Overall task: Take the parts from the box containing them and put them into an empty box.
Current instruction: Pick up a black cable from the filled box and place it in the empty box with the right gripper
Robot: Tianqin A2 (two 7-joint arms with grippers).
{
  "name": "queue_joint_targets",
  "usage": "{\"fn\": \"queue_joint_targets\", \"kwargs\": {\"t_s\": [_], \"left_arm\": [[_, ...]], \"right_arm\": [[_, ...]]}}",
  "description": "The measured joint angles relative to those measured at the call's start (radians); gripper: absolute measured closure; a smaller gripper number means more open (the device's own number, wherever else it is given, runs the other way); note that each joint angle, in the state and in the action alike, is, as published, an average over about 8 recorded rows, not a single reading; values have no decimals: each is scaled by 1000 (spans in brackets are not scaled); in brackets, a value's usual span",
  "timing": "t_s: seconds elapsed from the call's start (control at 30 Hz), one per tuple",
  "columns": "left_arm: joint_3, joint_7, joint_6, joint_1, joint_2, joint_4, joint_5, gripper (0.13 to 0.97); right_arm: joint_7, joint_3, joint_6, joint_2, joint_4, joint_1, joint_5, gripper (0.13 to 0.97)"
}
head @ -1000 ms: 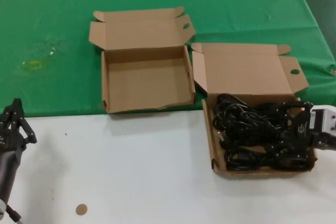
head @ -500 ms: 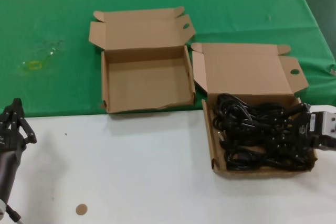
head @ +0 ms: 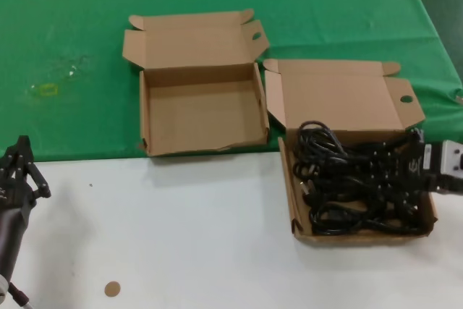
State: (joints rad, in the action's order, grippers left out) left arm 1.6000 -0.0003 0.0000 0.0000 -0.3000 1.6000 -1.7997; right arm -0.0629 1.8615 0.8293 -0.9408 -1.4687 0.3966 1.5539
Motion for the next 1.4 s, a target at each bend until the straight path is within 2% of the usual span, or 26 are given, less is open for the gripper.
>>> {"fn": "queue_joint_targets", "kwargs": {"t_s": [0.23,0.47,0.93,1.4], "left_arm": [[0,0,0,0,0,0,0,953],[0,0,0,0,0,0,0,953],[0,0,0,0,0,0,0,953],[0,0,0,0,0,0,0,953]], "right_arm": [[46,26,18,27,-19,79,-57,864],[96,95,52,121,14,216,-158,866],[152,221,66,381,190,472,-349,868],[136,273,12,587,411,622,-424,869]]}}
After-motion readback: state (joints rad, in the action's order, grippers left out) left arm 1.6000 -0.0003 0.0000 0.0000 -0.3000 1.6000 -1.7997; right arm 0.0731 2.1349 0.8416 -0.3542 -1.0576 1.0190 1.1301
